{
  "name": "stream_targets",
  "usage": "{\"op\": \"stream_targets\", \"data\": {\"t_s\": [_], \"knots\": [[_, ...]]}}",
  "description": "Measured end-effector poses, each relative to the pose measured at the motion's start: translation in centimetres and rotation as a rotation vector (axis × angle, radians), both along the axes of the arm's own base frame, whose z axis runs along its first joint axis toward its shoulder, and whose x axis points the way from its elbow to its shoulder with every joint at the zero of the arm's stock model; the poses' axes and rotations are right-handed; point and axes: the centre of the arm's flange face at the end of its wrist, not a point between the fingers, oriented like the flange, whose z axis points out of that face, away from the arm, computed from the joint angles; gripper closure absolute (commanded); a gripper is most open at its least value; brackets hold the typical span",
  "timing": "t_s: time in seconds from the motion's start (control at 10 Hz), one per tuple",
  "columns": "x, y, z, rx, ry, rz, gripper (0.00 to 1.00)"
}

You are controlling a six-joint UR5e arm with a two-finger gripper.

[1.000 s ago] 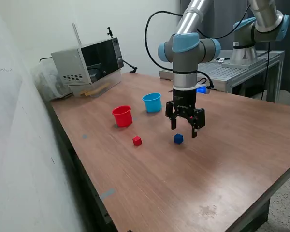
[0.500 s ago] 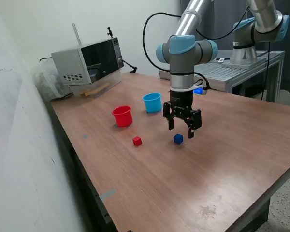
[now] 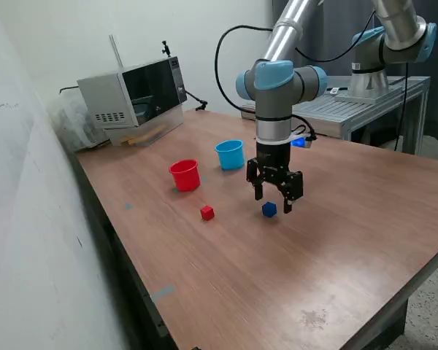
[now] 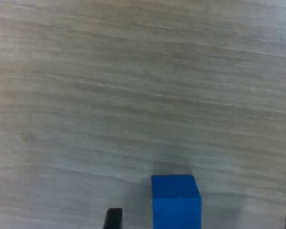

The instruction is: Place red objects in the red bin, and blue objects in the blue bin.

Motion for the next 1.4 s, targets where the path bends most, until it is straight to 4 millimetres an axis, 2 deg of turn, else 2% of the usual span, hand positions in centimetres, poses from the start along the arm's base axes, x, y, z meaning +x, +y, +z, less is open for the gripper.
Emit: {"op": "stream_targets", "data": {"t_s": [0.8, 0.9, 1.0, 1.2, 1.3, 1.4], "knots": [[-0.6, 1.7, 0.3, 0.005, 0.01, 0.001, 1.0], [-0.5, 1.8, 1.4, 0.009, 0.02, 0.016, 1.0], [0.1, 2.0, 3.5, 0.011, 0.037, 0.027, 1.0], [2.6, 2.8, 10.0, 0.009, 0.081, 0.029, 1.0], [4.4, 4.7, 12.9, 0.009, 0.088, 0.007, 1.0], [6.2, 7.8, 14.8, 0.011, 0.081, -0.034, 1.0]]}}
